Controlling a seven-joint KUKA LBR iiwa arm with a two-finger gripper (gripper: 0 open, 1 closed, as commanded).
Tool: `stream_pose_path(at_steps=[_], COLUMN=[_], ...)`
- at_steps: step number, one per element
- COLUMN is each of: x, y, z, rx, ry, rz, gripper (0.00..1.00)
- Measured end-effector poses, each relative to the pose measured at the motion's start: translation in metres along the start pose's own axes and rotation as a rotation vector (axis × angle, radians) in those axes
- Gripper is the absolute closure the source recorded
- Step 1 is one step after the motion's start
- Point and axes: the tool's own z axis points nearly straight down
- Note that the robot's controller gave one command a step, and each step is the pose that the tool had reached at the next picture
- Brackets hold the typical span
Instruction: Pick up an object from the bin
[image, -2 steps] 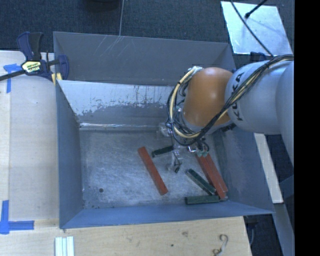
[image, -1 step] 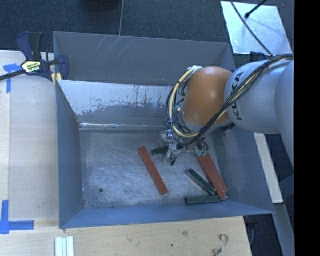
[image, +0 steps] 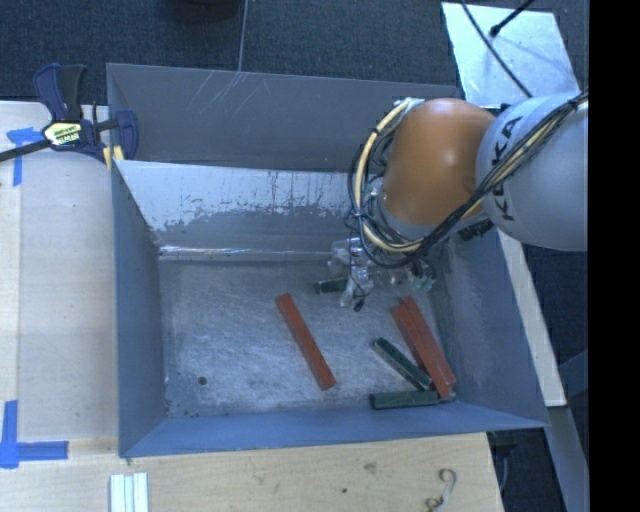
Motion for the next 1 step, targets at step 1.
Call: stream_pose_path(at_steps=[1], x=[-0.0017], y=[-0.0005], z=[-0.0335], rx=[-0.001], ry=[0.005], rz=[0.005], gripper=[1.00])
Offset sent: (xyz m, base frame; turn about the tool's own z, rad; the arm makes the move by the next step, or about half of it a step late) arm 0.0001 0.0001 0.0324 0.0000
